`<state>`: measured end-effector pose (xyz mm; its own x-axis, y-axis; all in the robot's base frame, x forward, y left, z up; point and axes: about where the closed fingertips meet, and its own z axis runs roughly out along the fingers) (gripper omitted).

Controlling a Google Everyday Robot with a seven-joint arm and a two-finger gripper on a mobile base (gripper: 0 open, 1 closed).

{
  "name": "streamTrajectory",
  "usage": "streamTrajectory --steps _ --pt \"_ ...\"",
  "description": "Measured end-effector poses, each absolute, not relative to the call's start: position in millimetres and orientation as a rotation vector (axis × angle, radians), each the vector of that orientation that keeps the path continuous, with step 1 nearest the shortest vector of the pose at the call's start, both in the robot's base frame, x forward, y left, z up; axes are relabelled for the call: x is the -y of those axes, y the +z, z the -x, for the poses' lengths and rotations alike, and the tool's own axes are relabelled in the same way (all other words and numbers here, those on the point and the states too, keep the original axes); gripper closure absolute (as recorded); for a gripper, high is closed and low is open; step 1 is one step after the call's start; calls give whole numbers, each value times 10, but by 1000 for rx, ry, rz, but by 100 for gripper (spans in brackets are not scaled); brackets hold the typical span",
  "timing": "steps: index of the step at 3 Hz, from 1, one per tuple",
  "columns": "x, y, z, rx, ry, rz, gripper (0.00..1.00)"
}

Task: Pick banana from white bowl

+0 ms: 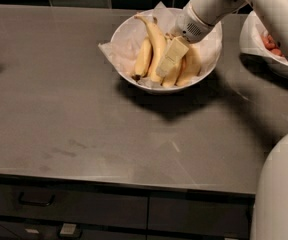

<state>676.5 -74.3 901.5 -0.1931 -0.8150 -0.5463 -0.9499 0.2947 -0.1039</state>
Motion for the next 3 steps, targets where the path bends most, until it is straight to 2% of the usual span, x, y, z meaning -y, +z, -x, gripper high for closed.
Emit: streamTrajectory --steps 3 --pt "746 9305 -6530 -1934 257 1513 94"
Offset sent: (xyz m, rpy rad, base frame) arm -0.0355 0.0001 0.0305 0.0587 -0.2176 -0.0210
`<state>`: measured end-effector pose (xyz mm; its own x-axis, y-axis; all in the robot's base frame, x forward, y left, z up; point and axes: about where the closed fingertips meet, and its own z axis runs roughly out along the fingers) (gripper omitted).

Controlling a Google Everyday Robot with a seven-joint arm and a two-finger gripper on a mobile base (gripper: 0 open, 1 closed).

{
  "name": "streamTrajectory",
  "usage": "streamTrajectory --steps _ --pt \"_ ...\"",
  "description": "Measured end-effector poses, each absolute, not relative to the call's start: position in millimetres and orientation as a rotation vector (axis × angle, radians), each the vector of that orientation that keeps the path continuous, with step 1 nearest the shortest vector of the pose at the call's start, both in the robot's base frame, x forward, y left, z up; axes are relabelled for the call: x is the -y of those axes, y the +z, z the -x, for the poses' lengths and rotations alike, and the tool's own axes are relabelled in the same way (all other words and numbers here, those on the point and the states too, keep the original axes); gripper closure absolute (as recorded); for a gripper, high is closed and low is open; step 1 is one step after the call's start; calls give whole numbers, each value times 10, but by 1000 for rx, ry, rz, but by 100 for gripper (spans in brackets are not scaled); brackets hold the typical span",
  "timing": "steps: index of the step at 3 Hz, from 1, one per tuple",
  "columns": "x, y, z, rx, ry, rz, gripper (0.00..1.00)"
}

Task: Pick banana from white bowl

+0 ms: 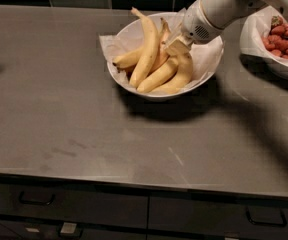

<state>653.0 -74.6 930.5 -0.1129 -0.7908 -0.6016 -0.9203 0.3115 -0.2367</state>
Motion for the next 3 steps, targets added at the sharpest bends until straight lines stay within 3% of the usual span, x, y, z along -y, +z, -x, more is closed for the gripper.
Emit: streamTrajectory --steps 1,3 --pt "749 9306 -6539 -1934 257 1513 100" --pt "802 9440 -6465 -1888 175 1489 100"
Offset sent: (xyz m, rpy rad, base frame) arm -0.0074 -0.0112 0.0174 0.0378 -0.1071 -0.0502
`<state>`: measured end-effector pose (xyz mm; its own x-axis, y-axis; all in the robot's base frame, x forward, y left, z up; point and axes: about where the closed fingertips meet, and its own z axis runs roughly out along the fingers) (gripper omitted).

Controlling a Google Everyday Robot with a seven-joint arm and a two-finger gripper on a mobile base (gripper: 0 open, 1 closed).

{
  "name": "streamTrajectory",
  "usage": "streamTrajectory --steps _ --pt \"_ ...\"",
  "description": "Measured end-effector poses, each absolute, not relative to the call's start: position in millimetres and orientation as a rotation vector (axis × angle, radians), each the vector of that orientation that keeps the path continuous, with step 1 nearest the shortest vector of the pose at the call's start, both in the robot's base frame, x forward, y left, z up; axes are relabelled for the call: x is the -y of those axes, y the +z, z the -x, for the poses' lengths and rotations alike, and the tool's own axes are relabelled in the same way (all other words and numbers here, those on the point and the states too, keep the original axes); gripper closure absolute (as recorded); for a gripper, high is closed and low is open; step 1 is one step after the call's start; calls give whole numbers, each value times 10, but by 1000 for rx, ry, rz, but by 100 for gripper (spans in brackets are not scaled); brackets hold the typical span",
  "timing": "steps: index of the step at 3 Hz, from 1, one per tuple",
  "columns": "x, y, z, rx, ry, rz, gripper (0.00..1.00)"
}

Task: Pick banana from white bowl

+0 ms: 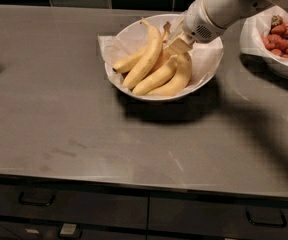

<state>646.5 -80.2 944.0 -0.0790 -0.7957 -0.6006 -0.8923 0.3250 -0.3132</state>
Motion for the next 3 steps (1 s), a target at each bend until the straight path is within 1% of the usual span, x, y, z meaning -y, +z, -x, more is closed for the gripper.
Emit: streamTrajectory --steps 1,3 --pt "813 9554 -6455 -1856 113 1538 100" --pt "815 9659 -6451 -1826 59 1579 100"
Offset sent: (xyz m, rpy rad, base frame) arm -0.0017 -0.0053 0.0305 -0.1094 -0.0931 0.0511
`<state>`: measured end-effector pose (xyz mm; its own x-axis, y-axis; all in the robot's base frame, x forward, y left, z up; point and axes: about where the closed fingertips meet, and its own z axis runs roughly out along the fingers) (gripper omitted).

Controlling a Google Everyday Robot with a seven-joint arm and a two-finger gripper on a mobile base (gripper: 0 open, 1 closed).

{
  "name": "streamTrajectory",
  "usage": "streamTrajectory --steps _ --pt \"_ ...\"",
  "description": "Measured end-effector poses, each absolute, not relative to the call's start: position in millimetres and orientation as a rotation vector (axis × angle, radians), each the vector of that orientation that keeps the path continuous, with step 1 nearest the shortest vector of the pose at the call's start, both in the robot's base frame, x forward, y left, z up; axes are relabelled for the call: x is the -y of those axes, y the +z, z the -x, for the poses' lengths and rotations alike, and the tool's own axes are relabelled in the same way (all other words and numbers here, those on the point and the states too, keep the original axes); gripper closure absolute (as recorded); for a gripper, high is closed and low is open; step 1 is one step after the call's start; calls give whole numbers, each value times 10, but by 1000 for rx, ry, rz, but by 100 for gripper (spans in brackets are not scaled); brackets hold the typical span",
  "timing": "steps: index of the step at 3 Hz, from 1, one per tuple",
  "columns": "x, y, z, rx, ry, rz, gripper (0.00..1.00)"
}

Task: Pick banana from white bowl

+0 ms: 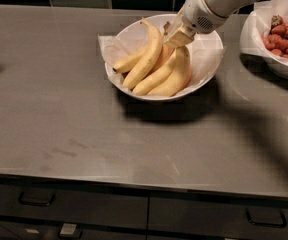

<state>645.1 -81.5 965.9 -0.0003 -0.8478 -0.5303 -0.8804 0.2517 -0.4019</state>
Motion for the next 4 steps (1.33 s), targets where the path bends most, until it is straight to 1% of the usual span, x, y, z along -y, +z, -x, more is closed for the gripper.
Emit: streamTrajectory --steps 1,2,4 --pt "816 9673 -6449 -1823 53 1584 100" --pt "871 10078 -6048 -1743 -6 1631 100" --pt "845 10300 -5945 -1698 -38 1633 100"
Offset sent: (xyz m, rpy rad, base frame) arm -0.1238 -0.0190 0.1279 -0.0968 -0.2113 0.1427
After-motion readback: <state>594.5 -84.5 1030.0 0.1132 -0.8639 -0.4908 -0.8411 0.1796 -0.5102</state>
